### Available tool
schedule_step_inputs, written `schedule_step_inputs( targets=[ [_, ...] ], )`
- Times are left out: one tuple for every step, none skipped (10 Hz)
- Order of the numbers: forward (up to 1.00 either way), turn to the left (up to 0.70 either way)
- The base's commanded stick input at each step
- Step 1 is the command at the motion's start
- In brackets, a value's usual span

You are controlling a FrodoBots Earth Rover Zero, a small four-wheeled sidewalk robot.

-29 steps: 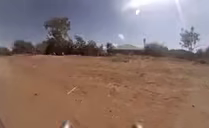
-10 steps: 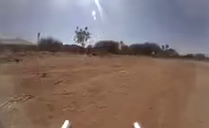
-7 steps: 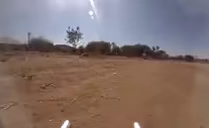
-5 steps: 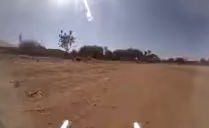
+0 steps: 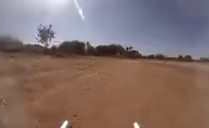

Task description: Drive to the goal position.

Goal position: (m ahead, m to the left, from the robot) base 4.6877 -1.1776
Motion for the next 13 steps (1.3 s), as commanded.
schedule_step_inputs(
  targets=[
    [0.70,0.00],
    [0.70,0.00],
    [0.70,0.00],
    [0.70,0.00],
    [0.70,0.00],
    [0.70,0.00],
    [0.70,0.00],
    [0.70,0.00],
    [0.70,0.00],
    [0.70,0.00],
    [0.70,0.00],
    [0.70,0.00],
    [0.70,0.00]
  ],
)
